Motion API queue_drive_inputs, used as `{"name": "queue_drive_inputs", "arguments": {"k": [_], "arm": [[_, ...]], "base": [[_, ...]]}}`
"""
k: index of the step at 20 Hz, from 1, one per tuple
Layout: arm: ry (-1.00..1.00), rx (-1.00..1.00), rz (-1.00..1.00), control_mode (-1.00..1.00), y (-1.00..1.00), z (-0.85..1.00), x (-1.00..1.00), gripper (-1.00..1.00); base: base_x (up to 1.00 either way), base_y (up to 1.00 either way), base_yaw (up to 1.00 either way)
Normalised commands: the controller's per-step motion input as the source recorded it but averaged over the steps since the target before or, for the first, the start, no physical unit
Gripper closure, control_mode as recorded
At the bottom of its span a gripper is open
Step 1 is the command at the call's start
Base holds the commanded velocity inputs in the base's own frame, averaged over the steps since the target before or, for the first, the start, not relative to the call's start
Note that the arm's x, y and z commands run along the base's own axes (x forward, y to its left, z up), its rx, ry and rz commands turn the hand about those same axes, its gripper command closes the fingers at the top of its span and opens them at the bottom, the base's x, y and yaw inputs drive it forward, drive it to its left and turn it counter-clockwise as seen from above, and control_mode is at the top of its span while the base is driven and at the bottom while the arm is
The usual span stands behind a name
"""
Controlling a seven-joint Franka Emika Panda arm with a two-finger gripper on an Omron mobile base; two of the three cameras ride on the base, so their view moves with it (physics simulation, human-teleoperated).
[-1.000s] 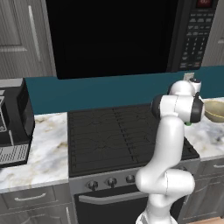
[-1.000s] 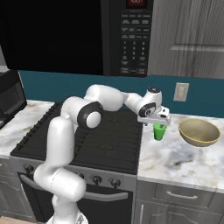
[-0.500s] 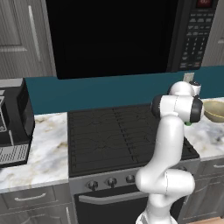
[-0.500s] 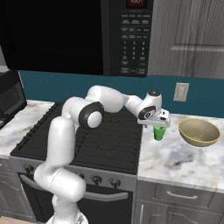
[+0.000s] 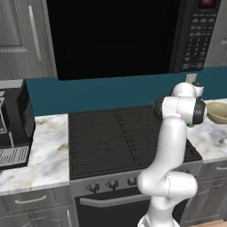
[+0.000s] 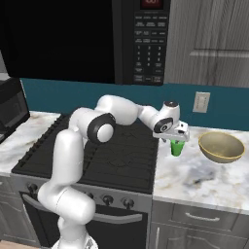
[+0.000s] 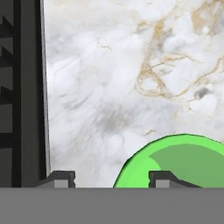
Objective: Pick the cup and bowl from the counter and place them on the counter next to the sink.
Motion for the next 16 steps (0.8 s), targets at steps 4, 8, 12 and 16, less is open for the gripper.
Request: {"name": "queue_drive_inputs", "arguments": {"k": [4,8,12,16], "arm": [[0.0,0.0,0.0,-1.0,0.0,0.0,0.0,1.0],[0.0,0.0,0.0,-1.0,0.0,0.0,0.0,1.0],[0.0,0.0,0.0,-1.0,0.0,0.0,0.0,1.0],[0.0,0.0,0.0,-1.0,-0.02,0.01,-0.08,1.0]], "base": [[0.0,0.0,0.0],[0.0,0.0,0.0],[0.0,0.0,0.0],[0.0,0.0,0.0]]}}
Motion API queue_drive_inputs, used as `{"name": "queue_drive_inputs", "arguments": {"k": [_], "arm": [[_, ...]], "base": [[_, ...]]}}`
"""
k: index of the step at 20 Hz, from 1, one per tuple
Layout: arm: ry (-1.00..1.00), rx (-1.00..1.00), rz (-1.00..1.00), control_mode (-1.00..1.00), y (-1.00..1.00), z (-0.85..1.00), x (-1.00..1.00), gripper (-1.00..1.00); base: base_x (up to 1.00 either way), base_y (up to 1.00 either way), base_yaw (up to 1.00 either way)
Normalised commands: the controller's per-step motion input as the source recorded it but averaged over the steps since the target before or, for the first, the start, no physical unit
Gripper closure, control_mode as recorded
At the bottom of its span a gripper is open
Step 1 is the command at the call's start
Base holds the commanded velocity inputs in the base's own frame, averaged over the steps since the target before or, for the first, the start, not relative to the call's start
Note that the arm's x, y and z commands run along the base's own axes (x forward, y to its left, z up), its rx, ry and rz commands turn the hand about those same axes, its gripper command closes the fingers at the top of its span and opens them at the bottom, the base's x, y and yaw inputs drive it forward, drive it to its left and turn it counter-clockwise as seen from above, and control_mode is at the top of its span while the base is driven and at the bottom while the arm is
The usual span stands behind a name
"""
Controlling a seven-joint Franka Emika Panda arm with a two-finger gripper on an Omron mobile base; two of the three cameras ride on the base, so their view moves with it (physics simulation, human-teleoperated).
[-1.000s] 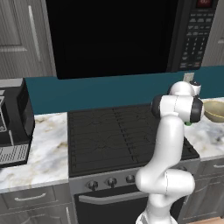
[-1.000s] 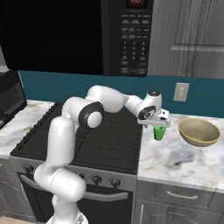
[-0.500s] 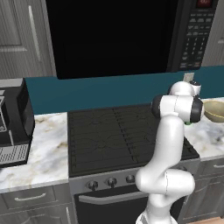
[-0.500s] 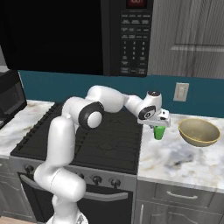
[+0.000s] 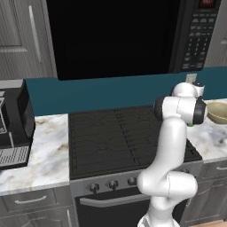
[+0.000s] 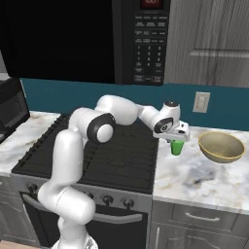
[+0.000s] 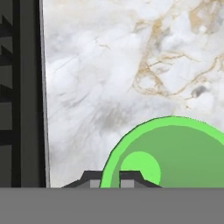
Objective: Pick the cup and bowl from the counter and place them on the counter next to the sink.
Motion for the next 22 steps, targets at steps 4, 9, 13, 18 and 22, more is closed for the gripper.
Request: {"name": "queue_drive_inputs", "arguments": {"k": [4,9,13,18,22], "arm": [[-0.09,0.01,0.0,-1.0,-0.11,0.4,-0.28,1.0],[-0.17,0.05,0.0,-1.0,-0.01,0.76,-0.51,1.0],[-0.13,0.05,0.0,-1.0,0.01,0.52,-0.44,1.0],[-0.08,0.01,0.0,-1.0,0.28,0.16,-0.49,1.0],[-0.09,0.0,0.0,-1.0,0.55,0.0,-0.74,1.0]], "base": [[0.0,0.0,0.0],[0.0,0.0,0.0],[0.0,0.0,0.0],[0.0,0.0,0.0],[0.0,0.0,0.0]]}}
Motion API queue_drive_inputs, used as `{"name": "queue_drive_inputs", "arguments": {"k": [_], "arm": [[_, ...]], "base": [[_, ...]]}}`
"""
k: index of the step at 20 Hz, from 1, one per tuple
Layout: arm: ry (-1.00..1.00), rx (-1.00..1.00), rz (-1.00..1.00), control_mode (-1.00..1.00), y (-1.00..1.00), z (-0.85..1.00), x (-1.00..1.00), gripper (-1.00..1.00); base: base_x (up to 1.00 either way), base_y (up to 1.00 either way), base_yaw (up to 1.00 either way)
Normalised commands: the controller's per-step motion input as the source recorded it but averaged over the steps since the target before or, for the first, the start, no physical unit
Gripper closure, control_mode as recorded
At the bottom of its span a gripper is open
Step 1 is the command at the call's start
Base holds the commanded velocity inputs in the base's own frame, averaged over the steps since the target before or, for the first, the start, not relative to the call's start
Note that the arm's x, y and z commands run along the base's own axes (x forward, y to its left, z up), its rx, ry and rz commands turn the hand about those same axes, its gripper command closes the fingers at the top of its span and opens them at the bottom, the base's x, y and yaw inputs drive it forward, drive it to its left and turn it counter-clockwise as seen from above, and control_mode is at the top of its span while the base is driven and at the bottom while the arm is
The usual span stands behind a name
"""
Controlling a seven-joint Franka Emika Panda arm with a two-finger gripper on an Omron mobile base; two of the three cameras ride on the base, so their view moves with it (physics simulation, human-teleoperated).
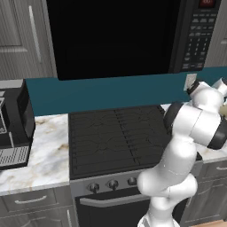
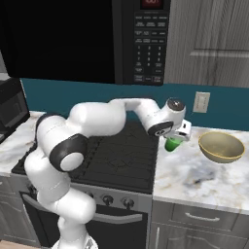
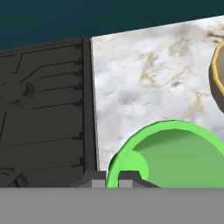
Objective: Pick the cup and bowl from the counter and place them on the counter next to the sink.
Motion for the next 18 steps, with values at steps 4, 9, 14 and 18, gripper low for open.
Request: {"name": "queue_drive_inputs", "arguments": {"k": [4,9,14,18], "arm": [[-0.13,0.0,0.0,-1.0,0.67,0.03,-0.9,1.0],[-0.07,0.0,0.0,-1.0,0.6,0.38,-0.87,1.0],[0.0,-0.05,-0.01,-1.0,0.5,0.74,-0.58,1.0],[0.07,-0.09,-0.07,-1.0,0.6,0.57,-0.56,1.0]], "base": [[0.0,0.0,0.0],[0.0,0.0,0.0],[0.0,0.0,0.0],[0.0,0.0,0.0]]}}
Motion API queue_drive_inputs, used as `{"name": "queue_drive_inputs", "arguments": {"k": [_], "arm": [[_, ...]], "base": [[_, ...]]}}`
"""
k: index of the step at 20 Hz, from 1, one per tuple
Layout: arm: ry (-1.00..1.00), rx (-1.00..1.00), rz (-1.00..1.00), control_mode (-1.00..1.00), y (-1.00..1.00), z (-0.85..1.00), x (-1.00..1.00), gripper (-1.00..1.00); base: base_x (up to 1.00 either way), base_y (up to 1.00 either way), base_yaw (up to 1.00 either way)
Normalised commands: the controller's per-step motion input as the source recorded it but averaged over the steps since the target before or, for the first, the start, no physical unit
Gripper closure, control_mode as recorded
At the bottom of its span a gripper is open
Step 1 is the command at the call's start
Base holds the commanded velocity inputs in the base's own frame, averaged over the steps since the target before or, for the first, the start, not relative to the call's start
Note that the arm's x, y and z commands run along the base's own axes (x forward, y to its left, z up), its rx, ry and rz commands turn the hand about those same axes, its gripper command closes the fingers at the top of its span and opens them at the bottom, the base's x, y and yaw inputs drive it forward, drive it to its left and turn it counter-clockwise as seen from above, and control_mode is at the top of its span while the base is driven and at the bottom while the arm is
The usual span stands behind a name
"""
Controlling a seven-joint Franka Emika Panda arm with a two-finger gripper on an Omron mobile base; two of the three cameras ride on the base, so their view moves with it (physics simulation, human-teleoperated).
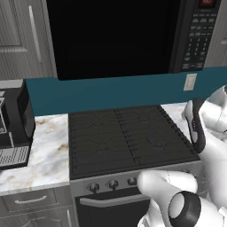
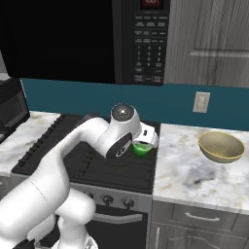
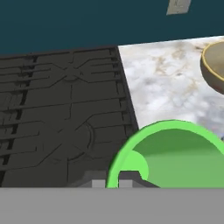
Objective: Pick the cup and bowl from the counter and place them on the counter next to the sink.
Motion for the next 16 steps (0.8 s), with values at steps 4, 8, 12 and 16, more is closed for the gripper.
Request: {"name": "queue_drive_inputs", "arguments": {"k": [4,8,12,16], "arm": [[0.08,-0.04,-0.1,-1.0,0.54,0.15,-0.68,1.0],[0.01,0.0,-0.1,-1.0,0.35,0.15,-0.88,1.0],[0.0,0.0,-0.07,-1.0,0.4,0.23,-0.79,1.0],[0.0,0.0,0.0,-1.0,0.6,0.39,-0.55,1.0]], "base": [[0.0,0.0,0.0],[0.0,0.0,0.0],[0.0,0.0,0.0],[0.0,0.0,0.0]]}}
